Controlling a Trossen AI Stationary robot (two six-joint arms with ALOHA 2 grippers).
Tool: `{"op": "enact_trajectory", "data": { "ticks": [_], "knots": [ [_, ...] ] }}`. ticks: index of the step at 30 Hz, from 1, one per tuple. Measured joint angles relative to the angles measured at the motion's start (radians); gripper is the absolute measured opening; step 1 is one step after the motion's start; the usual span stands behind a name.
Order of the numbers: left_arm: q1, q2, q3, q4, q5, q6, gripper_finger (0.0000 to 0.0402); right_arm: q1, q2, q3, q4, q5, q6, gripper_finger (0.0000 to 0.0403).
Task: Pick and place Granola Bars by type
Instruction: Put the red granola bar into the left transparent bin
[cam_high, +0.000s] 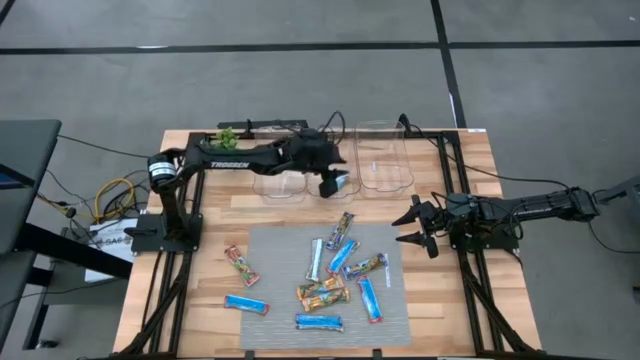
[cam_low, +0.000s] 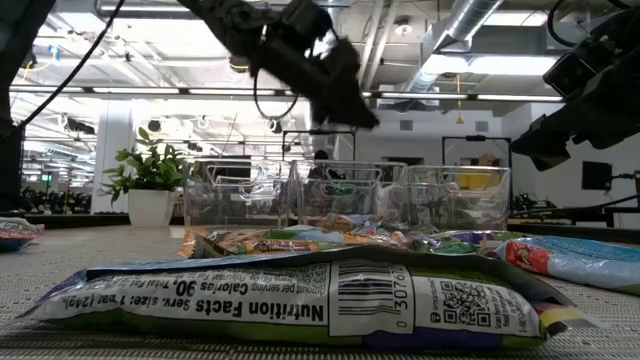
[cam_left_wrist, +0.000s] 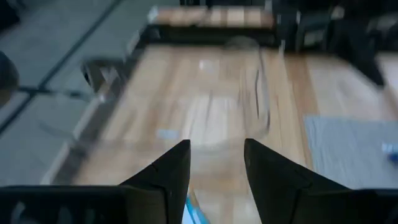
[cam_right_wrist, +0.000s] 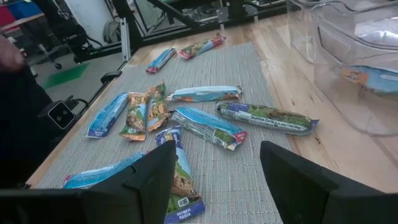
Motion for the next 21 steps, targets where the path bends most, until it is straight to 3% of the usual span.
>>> {"op": "enact_trajectory", "data": {
  "ticks": [11,21],
  "knots": [
    [-0.045,-0.015,0.328,-0.126,0.002,0.032,0.0144,0.0,0.0,0.0,0.0,0.0,0.0,0.0226],
    [-0.078,-0.013,0.341,-0.231,0.013,-0.011,0.0144,0.0,0.0,0.0,0.0,0.0,0.0,0.0226]
  ]
}}
